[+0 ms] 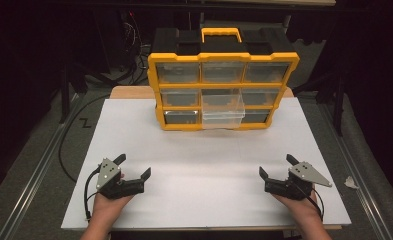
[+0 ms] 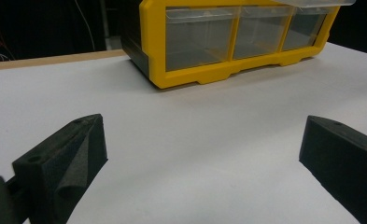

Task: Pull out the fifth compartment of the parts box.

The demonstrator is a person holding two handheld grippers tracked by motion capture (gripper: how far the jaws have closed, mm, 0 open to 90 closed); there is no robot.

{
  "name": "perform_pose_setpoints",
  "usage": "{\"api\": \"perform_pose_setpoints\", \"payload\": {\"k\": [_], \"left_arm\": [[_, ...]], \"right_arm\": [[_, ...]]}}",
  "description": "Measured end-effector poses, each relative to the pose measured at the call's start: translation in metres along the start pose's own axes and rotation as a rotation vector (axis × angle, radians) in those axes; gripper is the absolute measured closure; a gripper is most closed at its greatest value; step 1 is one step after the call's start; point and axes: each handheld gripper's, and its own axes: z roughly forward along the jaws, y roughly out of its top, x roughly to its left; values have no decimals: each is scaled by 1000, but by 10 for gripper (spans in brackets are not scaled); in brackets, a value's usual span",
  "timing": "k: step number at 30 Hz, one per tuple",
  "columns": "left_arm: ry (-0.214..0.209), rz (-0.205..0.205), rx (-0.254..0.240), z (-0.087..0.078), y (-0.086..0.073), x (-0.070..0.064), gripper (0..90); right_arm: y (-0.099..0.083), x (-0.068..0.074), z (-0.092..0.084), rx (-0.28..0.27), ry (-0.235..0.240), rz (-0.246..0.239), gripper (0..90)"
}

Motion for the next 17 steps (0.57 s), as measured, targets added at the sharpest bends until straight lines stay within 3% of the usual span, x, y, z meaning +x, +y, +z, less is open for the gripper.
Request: {"api": "perform_pose_setpoints", "payload": {"k": [6,17], "left_arm": [[7,6,16,2,-1,0,14],[7,10,11,0,-1,0,14]], "right_arm": [[0,0,9,2,14,-5,10],[0,0,10,-2,21,-5,11]]}}
